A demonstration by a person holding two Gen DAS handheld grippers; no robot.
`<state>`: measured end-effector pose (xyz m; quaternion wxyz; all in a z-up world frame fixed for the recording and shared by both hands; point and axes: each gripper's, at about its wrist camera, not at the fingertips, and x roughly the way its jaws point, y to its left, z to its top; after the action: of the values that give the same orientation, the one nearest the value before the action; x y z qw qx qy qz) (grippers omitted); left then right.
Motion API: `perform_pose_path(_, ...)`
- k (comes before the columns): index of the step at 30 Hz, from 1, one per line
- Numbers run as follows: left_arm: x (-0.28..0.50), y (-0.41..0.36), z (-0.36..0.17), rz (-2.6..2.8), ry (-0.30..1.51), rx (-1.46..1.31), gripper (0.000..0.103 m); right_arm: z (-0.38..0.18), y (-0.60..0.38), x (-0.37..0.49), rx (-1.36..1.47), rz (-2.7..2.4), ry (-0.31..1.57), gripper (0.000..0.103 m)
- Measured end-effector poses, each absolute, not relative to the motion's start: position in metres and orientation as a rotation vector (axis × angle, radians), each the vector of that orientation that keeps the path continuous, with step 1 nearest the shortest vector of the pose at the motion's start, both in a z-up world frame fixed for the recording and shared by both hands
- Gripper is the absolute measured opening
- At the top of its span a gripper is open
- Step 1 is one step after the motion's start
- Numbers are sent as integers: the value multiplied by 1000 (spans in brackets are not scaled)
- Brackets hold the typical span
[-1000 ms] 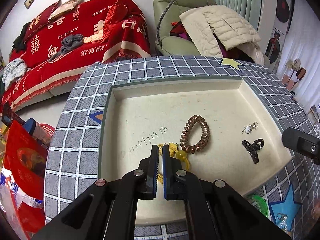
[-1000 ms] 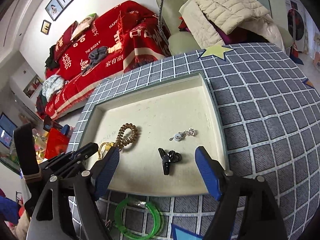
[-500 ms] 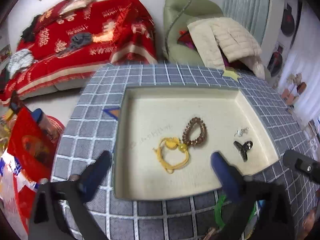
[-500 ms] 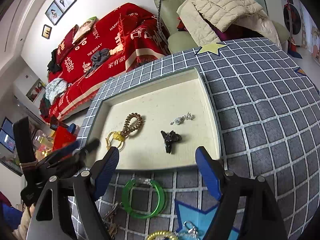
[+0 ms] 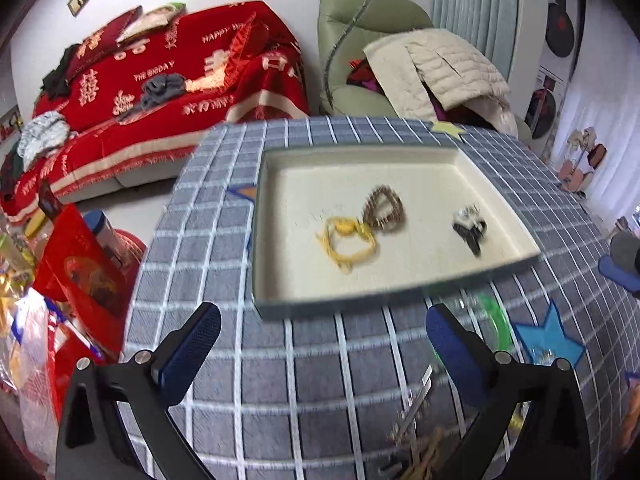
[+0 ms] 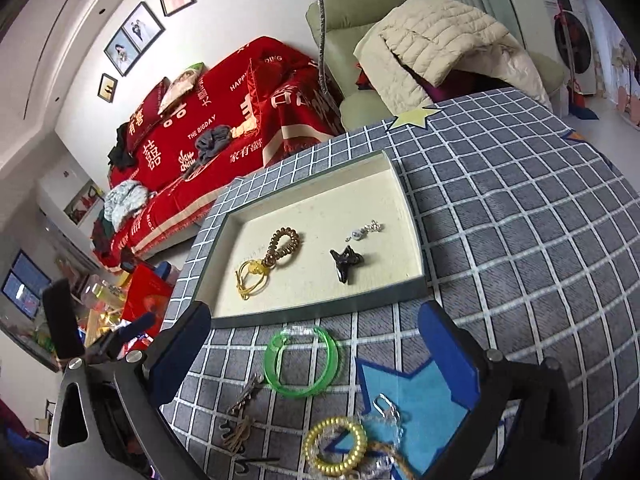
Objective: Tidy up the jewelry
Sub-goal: 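Lift both open tools out of the tray, then grasp the silver barrette with the left tool while the right tool grasps the clear crystal bracelet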
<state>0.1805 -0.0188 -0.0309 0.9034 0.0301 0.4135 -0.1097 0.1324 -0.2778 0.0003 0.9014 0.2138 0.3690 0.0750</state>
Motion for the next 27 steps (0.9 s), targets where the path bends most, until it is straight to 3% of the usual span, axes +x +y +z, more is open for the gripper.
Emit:
perform_pose_path(12, 132, -26, -56, -234, 914, 107, 103, -27, -291, 94, 403, 93, 903, 103)
perform_pose_path(27, 128, -37, -71, -217, 957, 137, 103, -67, -313, 69, 316, -70, 1016, 103)
